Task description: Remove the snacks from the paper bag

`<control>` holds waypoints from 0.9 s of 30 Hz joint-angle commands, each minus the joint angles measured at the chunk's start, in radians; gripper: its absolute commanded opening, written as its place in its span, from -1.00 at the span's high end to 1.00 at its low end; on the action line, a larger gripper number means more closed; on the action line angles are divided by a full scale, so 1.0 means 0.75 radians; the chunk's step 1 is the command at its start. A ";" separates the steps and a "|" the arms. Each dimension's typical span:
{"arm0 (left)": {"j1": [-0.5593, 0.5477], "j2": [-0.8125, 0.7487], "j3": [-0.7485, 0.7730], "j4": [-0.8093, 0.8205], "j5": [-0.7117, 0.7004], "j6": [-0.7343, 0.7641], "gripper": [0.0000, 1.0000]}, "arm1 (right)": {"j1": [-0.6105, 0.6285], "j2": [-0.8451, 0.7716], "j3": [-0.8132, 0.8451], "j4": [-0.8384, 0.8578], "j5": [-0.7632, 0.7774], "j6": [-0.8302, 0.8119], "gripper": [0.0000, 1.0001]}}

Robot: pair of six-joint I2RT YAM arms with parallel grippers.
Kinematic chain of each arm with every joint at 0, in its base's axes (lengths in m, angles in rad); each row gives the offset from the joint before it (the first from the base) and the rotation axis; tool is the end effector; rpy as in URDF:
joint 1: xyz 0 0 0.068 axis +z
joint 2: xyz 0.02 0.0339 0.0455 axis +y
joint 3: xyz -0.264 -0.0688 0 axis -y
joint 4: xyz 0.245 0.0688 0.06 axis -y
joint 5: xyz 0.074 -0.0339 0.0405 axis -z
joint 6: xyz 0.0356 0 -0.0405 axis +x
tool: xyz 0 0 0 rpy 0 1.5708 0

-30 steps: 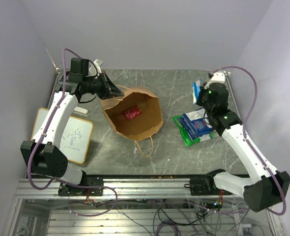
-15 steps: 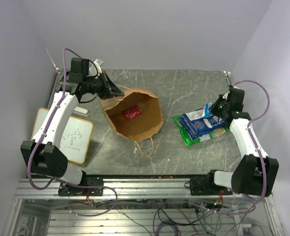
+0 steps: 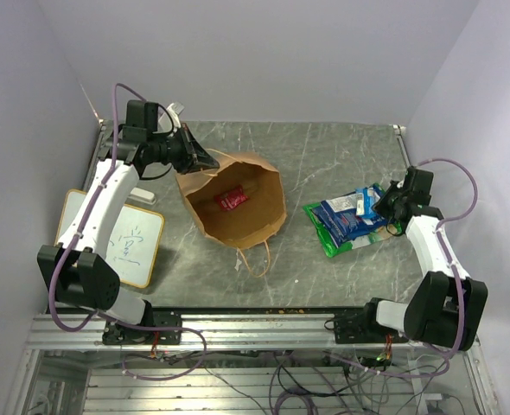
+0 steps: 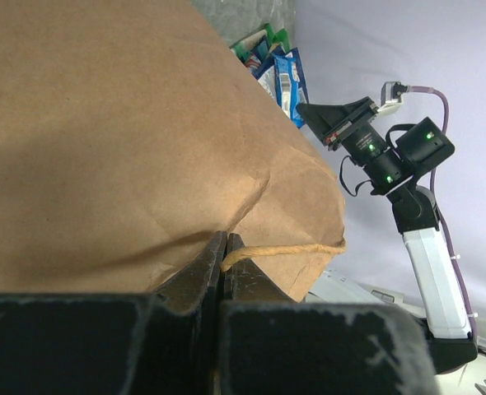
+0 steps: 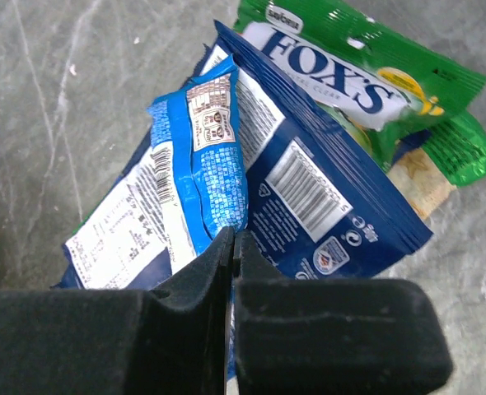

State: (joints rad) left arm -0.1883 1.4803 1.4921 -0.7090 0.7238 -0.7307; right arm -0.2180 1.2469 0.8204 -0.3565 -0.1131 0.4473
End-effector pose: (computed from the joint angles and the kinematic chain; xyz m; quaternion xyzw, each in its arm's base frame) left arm 0.3076 -0.0826 0.3747 -0.0827 0.8566 -0.4630 0.2123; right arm 0.2561 -0.0526 0.2399 0.2806 0.8785 0.0957 0.3747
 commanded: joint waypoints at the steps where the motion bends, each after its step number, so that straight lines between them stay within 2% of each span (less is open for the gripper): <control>1: -0.017 0.026 0.066 -0.010 0.000 0.033 0.86 | -0.014 -0.053 -0.041 -0.034 0.087 0.012 1.00; 4: -0.021 0.030 0.066 -0.012 0.002 0.036 0.86 | -0.014 -0.041 -0.043 -0.044 0.094 0.020 0.99; 6: -0.021 0.027 0.064 -0.013 -0.002 0.036 0.86 | -0.016 -0.043 -0.039 -0.045 0.073 0.015 0.89; 9: -0.022 0.023 0.060 -0.015 -0.006 0.036 0.86 | -0.016 -0.067 -0.029 -0.052 0.099 0.004 0.61; 19: -0.027 0.017 0.049 -0.003 0.008 0.026 0.86 | -0.020 -0.128 0.039 -0.064 0.152 -0.046 0.26; 27: -0.055 0.003 0.038 0.004 0.010 0.022 0.86 | -0.002 -0.090 0.102 0.090 -0.055 0.005 0.05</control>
State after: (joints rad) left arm -0.2188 1.4925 1.5101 -0.7094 0.7235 -0.7216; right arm -0.2226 1.1740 0.8448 -0.3725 -0.0654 0.4332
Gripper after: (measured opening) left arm 0.074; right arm 0.463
